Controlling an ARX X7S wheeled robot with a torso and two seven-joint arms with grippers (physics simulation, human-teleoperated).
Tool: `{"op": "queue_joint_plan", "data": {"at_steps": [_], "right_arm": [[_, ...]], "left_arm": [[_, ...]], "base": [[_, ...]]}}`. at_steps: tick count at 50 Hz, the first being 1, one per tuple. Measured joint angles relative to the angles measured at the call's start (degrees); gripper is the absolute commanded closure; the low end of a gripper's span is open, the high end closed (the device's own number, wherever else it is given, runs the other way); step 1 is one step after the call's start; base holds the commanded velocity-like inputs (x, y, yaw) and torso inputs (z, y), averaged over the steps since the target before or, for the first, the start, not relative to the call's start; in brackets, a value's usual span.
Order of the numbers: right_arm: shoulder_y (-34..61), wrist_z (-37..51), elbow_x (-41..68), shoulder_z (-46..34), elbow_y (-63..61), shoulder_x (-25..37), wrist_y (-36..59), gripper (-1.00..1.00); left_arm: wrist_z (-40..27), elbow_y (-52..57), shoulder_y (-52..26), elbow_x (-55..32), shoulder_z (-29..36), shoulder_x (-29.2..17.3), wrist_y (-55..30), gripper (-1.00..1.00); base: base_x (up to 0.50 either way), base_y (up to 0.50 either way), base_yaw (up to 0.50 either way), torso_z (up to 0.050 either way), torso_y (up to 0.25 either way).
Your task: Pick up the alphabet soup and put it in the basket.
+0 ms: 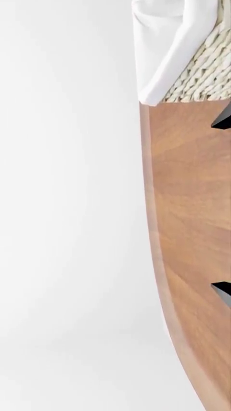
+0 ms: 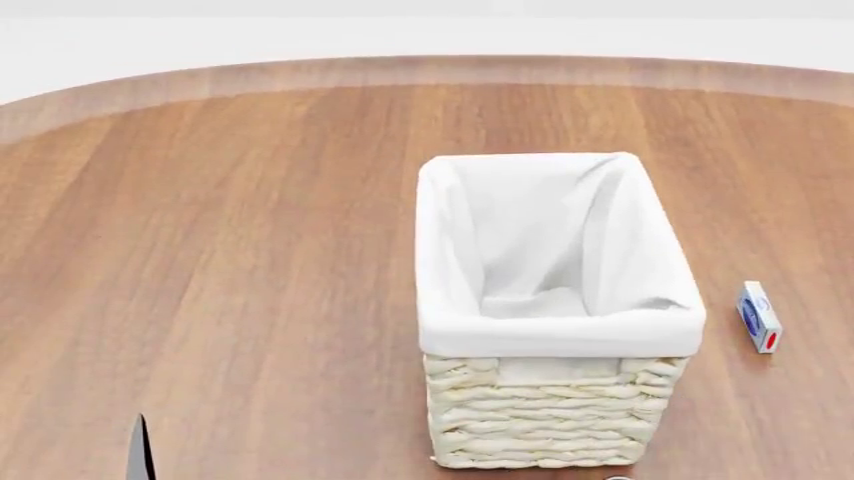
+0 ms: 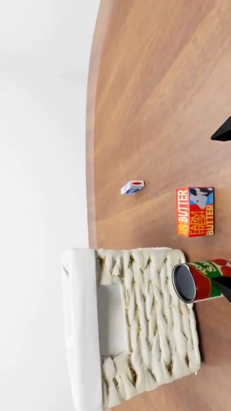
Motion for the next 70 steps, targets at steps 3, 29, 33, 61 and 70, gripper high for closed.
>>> {"op": "queue_joint_plan", "data": {"at_steps": [3,29,33,61,70], "right_arm": [[-0.2,0.4,0.1,0.1,-0.7,0.1,0.1,-1.0],[-0.1,3.1,1.0,1.9,-0.7,1.3,0.2,-1.0],[0.2,3.4,1.1,2.3,0.3,1.4,-0.2,-1.0],[4.6,2.7,0.1,1.6,11.3,0.8,-4.7,-1.0],[6.2,2.3,-0.1,1.2,15.2,0.5,-6.3,-1.0]], "left_arm": [[-0.1,-0.1,-0.1,-0.1,0.1,-0.1,0.0,-1.0],[-1.3,-0.4,-0.5,-1.1,0.9,-1.1,0.0,-1.0],[-1.5,-0.5,-0.6,-1.3,1.0,-1.3,0.0,-1.0],[-2.6,-0.3,-0.7,-2.0,1.6,-2.3,0.0,-1.0],[-2.9,-0.4,-0.7,-2.2,1.7,-2.5,0.1,-1.0]], "base": [[0.0,0.0,0.0,0.0,0.0],[0.0,0.0,0.0,0.0,0.0],[0.0,0.0,0.0,0.0,0.0],[0.0,0.0,0.0,0.0,0.0],[0.0,0.0,0.0,0.0,0.0]]}}
